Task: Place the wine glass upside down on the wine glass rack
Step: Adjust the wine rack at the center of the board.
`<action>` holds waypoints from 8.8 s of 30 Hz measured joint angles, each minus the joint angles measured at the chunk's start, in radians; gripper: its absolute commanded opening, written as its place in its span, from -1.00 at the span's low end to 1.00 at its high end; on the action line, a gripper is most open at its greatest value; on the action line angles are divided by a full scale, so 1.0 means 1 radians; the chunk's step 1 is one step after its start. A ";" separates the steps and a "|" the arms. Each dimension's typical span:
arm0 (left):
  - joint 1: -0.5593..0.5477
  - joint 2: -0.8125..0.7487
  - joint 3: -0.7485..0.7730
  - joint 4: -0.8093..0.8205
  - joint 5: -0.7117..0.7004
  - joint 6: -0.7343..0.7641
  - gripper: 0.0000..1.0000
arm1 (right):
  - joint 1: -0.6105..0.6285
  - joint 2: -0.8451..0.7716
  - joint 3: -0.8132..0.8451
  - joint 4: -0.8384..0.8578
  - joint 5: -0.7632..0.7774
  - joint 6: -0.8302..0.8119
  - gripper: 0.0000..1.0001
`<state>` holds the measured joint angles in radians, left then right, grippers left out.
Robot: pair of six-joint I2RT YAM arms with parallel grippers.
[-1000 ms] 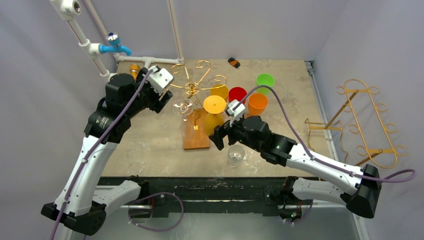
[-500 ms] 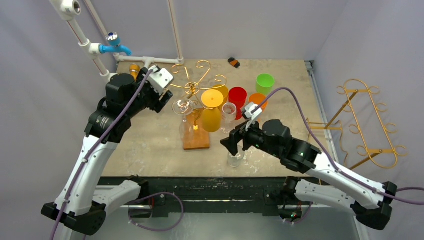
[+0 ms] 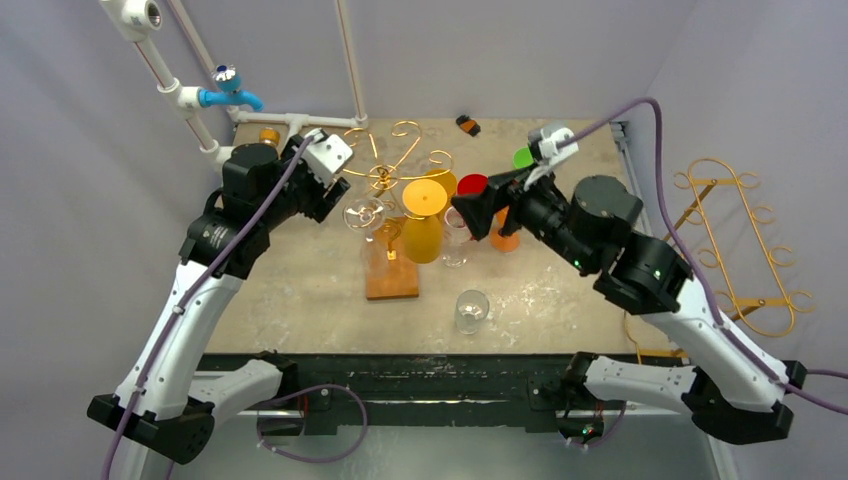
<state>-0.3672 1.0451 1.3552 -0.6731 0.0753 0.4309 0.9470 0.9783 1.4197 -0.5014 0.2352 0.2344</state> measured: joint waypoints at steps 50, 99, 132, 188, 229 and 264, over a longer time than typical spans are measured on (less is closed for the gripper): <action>0.000 0.021 0.005 0.105 -0.059 0.209 0.68 | -0.235 0.439 0.164 0.058 -0.175 -0.047 -0.31; -0.023 0.404 0.607 -0.323 0.320 -0.245 0.50 | -0.241 0.377 0.051 0.151 -0.182 0.027 -0.60; -0.048 0.337 0.379 -0.268 0.236 -0.158 0.02 | -0.206 0.369 0.027 0.182 -0.174 0.049 -0.80; -0.046 0.307 0.315 -0.194 0.134 -0.070 -0.18 | -0.305 0.586 0.301 0.053 -0.391 0.050 0.21; -0.051 0.274 0.271 -0.163 0.158 -0.049 -0.23 | -0.380 0.742 0.373 0.161 -0.568 0.159 -0.94; -0.059 0.282 0.234 -0.068 0.059 0.009 -0.38 | -0.351 0.606 0.178 0.272 -0.428 0.352 -1.00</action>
<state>-0.4259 1.3266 1.5890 -0.7406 0.1341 0.4397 0.5961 1.5841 1.5978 -0.2295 -0.1928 0.5869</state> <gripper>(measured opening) 0.328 0.126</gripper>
